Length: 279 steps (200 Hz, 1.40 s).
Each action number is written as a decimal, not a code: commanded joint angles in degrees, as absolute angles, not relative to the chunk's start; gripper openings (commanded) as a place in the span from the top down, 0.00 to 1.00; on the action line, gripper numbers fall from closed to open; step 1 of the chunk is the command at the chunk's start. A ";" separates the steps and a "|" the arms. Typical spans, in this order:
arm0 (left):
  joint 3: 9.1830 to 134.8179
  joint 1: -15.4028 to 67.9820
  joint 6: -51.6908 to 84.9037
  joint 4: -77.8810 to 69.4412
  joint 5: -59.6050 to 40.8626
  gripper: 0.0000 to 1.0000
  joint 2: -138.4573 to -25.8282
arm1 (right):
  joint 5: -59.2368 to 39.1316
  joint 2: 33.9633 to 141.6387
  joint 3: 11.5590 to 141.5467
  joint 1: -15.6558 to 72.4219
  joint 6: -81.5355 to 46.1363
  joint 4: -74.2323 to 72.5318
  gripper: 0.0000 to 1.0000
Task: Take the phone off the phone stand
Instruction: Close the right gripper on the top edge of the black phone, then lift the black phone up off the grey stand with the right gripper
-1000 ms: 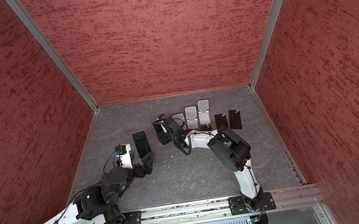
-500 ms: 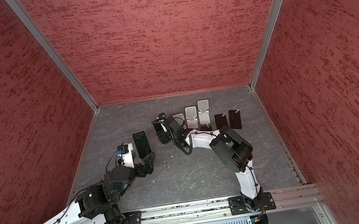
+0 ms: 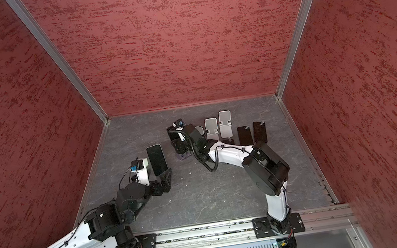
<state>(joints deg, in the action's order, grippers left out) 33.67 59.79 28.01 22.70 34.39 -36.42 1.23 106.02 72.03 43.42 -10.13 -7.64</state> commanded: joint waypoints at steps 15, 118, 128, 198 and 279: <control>35.24 59.50 26.84 21.98 33.94 0.00 -37.03 | 0.96 101.17 71.18 43.77 -10.97 -6.57 0.29; 36.39 59.06 25.85 20.91 32.62 0.00 -39.62 | 1.36 91.39 63.64 43.76 -12.85 2.63 0.29; 36.63 59.02 25.89 21.02 32.32 0.00 -39.88 | 1.02 90.26 62.58 43.77 -12.85 3.36 0.29; 38.31 59.30 26.09 21.72 30.72 0.00 -42.38 | 1.51 83.52 57.59 43.77 -16.24 11.62 0.29; 39.35 60.47 25.14 19.38 28.84 0.00 -44.86 | 1.12 80.41 54.43 43.75 -20.83 19.93 0.29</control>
